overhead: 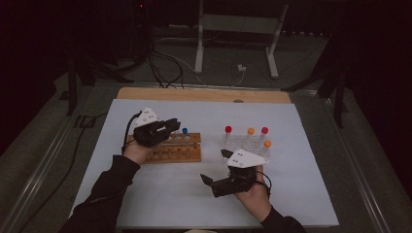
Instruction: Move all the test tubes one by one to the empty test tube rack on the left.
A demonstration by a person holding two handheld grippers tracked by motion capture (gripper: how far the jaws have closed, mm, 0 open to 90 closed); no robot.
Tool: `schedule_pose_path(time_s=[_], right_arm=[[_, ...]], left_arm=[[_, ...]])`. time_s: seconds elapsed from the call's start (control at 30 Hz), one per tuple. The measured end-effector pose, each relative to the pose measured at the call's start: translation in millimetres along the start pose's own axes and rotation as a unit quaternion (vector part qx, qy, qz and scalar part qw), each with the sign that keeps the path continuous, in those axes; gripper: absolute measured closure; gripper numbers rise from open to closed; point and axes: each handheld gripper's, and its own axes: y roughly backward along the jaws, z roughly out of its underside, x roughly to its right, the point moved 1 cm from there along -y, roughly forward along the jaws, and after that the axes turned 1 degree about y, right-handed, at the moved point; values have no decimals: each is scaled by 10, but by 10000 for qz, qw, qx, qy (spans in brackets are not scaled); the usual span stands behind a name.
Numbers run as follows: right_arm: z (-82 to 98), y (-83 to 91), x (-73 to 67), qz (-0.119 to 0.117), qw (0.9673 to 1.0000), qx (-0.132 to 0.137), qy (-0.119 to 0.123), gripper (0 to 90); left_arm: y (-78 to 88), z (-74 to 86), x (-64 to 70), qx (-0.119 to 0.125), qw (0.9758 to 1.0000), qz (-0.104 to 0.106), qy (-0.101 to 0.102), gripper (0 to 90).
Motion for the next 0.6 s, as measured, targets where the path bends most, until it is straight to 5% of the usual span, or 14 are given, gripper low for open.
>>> schedule_pose_path(time_s=[0.27, 0.6], right_arm=[[8, 4, 13, -13, 9999, 40, 133, 0], [8, 20, 8, 17, 9993, 222, 288, 0]], left_arm=[[-23, 127, 5, -138, 9999, 17, 50, 772], [-96, 176, 37, -399, 9991, -23, -139, 772]])
